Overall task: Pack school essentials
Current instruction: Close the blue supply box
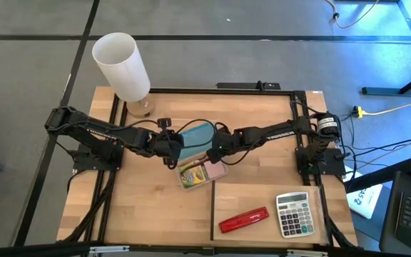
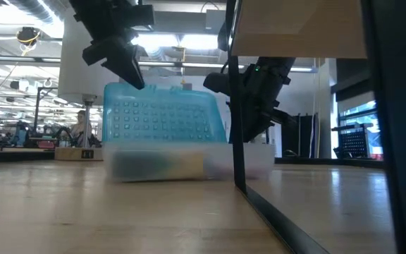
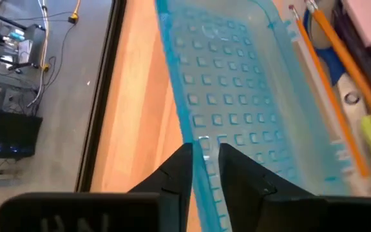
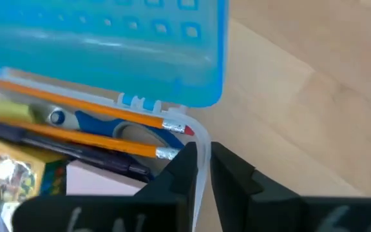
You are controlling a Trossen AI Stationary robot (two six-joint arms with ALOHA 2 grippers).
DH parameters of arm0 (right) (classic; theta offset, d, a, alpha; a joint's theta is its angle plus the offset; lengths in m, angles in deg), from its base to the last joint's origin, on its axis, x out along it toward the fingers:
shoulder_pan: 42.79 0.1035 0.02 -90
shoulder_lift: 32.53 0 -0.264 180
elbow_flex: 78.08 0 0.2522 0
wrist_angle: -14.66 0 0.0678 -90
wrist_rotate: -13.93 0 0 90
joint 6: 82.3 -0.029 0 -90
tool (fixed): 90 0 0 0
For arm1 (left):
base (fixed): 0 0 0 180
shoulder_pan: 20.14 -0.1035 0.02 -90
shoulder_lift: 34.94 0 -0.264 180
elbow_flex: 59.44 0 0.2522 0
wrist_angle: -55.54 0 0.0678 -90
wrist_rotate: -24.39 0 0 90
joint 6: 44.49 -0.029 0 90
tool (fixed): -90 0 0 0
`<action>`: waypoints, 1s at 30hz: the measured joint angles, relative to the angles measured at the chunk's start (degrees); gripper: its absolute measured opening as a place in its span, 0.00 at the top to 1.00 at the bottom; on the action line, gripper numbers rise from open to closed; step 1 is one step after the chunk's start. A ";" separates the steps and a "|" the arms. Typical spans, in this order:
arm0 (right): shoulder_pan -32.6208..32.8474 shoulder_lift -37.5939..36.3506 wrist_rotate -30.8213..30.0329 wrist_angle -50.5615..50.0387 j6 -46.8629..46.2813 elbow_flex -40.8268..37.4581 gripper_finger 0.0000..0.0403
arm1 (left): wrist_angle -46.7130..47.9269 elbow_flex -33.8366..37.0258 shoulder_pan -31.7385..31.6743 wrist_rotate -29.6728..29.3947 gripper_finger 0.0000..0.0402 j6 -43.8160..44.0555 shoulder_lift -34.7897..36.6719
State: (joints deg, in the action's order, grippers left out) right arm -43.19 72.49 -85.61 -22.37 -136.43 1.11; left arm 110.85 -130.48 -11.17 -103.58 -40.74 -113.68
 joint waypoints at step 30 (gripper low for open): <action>-3.21 -0.09 13.52 -0.77 3.77 0.94 0.91 | 22.11 -7.93 -5.35 17.64 0.80 15.39 2.68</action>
State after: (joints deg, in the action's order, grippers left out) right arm -46.40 72.40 -72.09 -23.13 -132.66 2.05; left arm 132.96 -138.41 -16.52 -85.94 -25.36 -111.00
